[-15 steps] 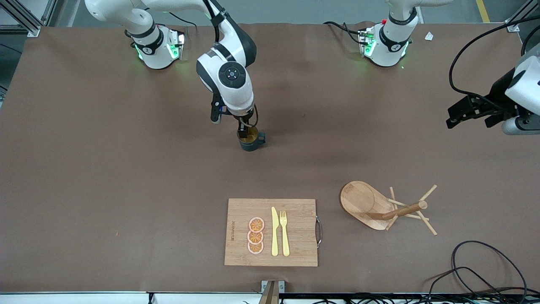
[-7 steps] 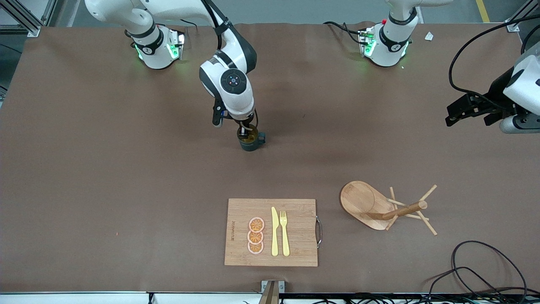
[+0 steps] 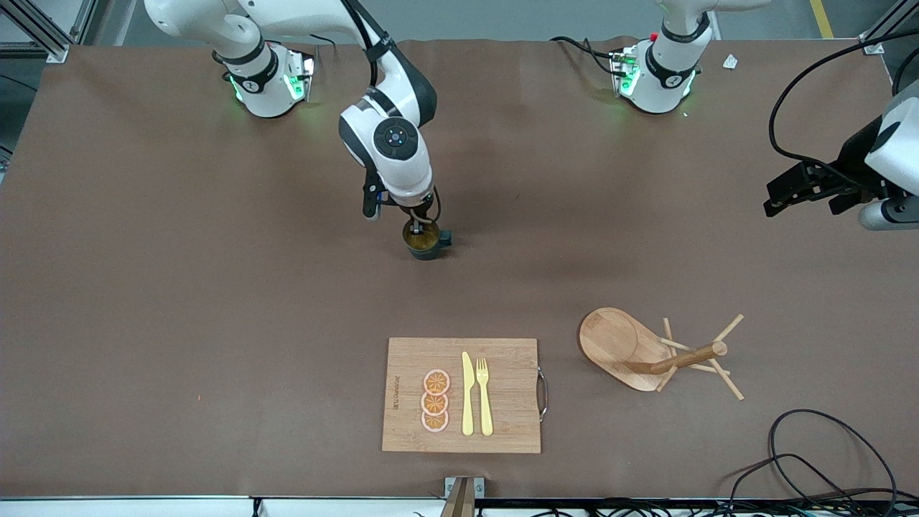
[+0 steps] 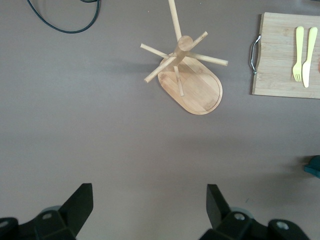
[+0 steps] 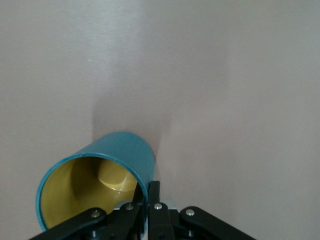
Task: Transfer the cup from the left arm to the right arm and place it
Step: 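Grasp the teal mug rim with the right gripper, then carry the teal mug with the right gripper away from the stand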
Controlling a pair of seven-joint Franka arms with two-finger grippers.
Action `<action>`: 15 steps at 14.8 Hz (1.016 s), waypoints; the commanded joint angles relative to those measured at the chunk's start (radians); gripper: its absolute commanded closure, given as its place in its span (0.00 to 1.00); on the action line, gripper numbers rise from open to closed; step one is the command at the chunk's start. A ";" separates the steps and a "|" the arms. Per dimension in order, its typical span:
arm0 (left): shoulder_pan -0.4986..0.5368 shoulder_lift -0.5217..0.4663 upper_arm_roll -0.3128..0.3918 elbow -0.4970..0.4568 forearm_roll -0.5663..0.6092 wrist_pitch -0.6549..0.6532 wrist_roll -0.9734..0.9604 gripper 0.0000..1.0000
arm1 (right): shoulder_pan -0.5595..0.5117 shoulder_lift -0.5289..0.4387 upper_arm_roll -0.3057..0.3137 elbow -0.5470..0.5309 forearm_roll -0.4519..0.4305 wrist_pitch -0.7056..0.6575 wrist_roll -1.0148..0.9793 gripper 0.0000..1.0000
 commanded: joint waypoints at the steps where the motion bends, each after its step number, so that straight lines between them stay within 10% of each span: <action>1: -0.004 0.007 0.005 0.014 -0.002 -0.004 0.010 0.00 | -0.024 -0.044 -0.002 -0.014 0.016 -0.023 -0.236 1.00; 15: -0.007 0.027 0.005 0.062 0.049 -0.010 0.000 0.00 | -0.277 -0.174 -0.009 -0.042 0.002 -0.218 -1.635 1.00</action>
